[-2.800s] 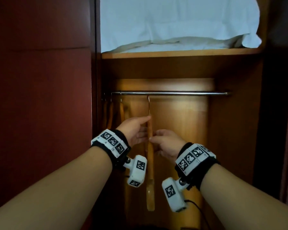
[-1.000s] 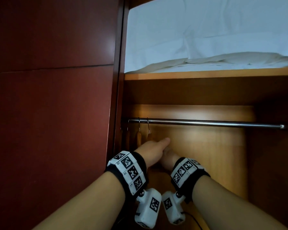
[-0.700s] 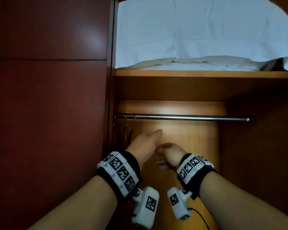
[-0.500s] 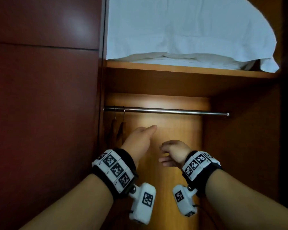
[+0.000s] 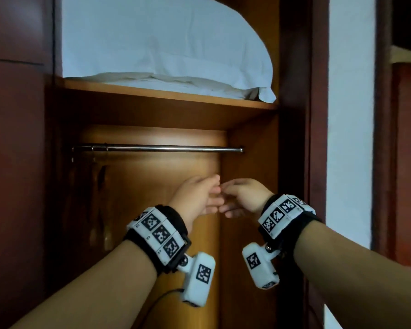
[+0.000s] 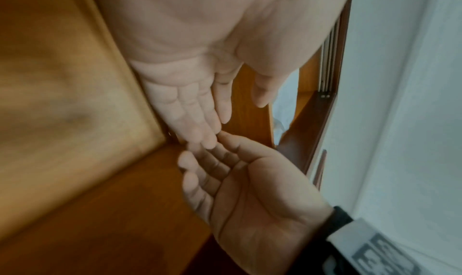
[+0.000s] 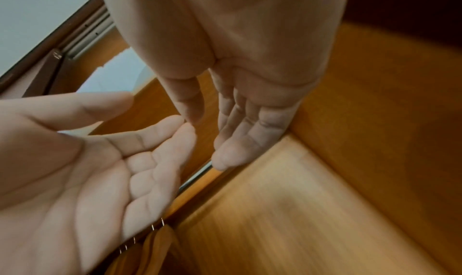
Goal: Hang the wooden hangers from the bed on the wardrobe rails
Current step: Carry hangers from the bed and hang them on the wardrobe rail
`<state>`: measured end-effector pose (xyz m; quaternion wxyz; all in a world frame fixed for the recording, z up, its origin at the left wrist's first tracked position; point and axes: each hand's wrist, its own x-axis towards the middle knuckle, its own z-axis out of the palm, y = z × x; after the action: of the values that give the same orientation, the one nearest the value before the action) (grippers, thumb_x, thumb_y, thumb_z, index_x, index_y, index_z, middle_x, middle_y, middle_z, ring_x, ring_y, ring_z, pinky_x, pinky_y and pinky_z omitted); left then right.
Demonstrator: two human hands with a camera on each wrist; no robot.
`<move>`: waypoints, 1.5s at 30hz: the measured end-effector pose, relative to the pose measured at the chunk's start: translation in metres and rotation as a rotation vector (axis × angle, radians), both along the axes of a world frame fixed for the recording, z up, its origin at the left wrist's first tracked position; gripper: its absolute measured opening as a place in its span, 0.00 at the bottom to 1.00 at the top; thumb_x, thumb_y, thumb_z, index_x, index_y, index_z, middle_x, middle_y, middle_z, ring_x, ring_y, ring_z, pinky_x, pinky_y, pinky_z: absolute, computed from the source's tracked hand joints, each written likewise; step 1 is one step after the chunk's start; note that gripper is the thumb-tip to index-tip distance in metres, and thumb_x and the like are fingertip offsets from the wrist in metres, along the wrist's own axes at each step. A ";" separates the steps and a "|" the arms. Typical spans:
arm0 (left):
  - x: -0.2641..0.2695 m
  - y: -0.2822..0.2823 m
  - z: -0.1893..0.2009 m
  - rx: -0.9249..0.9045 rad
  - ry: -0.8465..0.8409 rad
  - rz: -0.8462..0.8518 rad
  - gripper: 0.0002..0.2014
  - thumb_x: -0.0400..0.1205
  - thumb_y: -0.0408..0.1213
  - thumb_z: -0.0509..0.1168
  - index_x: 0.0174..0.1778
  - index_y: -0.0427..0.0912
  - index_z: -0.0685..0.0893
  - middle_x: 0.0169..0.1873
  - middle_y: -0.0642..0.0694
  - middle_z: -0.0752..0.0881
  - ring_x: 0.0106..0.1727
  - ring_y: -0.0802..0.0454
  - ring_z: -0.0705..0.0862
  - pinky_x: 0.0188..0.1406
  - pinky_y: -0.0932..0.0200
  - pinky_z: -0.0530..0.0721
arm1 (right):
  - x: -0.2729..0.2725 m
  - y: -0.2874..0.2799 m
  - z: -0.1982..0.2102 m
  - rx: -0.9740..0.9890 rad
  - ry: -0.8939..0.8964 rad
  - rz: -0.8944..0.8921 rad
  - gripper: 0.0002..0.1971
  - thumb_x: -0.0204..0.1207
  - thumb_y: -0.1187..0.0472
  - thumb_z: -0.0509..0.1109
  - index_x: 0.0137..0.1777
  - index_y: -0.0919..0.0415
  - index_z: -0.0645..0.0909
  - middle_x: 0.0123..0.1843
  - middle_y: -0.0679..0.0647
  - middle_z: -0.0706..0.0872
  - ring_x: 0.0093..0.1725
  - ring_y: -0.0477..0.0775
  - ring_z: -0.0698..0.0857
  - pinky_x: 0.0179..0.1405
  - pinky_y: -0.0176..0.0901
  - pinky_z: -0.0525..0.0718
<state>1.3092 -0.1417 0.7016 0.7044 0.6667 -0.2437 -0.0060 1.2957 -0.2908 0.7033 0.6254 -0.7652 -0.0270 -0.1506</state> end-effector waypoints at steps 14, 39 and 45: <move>-0.147 -0.194 -0.053 0.058 0.077 -0.333 0.13 0.85 0.46 0.68 0.58 0.41 0.87 0.51 0.41 0.91 0.47 0.44 0.93 0.47 0.50 0.90 | -0.215 -0.183 -0.044 0.007 0.125 -0.260 0.15 0.80 0.58 0.69 0.60 0.69 0.83 0.46 0.60 0.89 0.41 0.59 0.89 0.42 0.48 0.88; -0.368 -0.502 -0.198 0.439 0.205 -1.346 0.08 0.85 0.42 0.68 0.52 0.40 0.86 0.45 0.44 0.87 0.41 0.46 0.91 0.36 0.54 0.87 | -0.600 -0.324 -0.216 0.470 0.267 -1.599 0.09 0.81 0.62 0.69 0.57 0.66 0.81 0.42 0.60 0.88 0.36 0.61 0.87 0.35 0.47 0.84; -0.491 -0.489 -0.245 0.621 0.263 -1.604 0.07 0.85 0.39 0.67 0.49 0.40 0.86 0.44 0.43 0.88 0.41 0.47 0.89 0.38 0.54 0.85 | -0.727 -0.209 -0.239 0.613 0.287 -2.000 0.09 0.80 0.65 0.70 0.58 0.68 0.81 0.43 0.62 0.88 0.36 0.63 0.87 0.33 0.46 0.85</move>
<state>0.8186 -0.6306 0.4563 0.2964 0.4494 -0.5438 -0.6437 0.5687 -0.5001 0.4640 0.3806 -0.2591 0.7293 -0.5061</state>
